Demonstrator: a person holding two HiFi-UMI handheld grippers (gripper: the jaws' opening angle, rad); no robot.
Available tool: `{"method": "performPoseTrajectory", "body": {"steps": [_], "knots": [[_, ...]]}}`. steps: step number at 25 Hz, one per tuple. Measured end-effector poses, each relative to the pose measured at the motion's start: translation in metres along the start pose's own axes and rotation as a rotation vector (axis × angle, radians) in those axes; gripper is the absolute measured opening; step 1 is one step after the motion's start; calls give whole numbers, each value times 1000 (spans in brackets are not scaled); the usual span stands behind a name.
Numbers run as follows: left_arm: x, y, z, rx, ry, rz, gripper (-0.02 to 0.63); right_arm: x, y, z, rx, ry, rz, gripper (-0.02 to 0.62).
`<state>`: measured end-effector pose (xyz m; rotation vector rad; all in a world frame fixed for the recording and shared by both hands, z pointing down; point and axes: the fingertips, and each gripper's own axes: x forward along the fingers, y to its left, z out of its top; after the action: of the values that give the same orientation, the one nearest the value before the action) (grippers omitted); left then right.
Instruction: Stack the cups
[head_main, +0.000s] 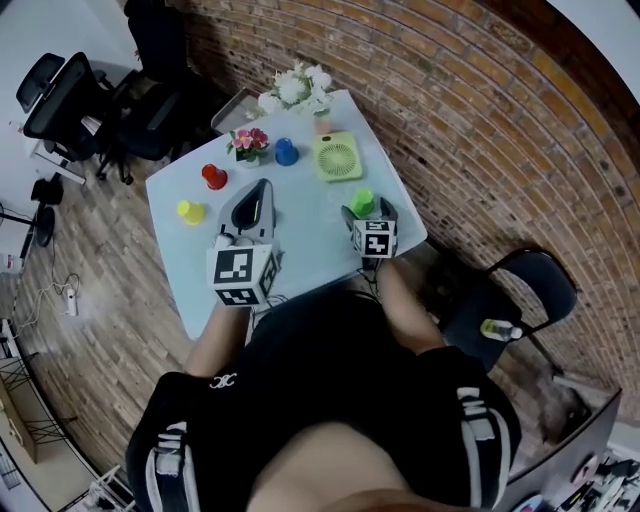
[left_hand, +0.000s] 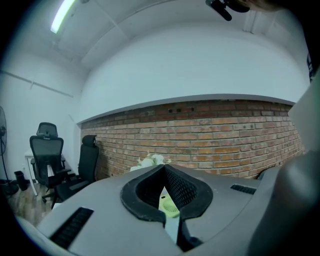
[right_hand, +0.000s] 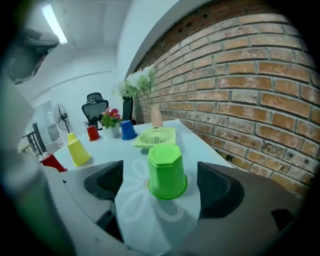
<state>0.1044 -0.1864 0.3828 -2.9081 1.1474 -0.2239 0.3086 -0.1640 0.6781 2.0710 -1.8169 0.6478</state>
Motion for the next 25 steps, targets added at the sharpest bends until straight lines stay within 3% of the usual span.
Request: {"method": "performPoseTrajectory", "body": {"steps": [8, 12, 17, 25], "knots": [[-3, 8, -6, -21, 4, 49, 3, 19, -4, -20, -19, 87, 11, 432], [-4, 10, -7, -28, 7, 60, 3, 15, -3, -20, -58, 111, -18, 243], [-7, 9, -10, -37, 19, 67, 3, 8, -3, -8, -68, 71, -27, 242], [-16, 12, -14, -47, 28, 86, 3, -13, 3, 48, -76, -67, -19, 242]]}}
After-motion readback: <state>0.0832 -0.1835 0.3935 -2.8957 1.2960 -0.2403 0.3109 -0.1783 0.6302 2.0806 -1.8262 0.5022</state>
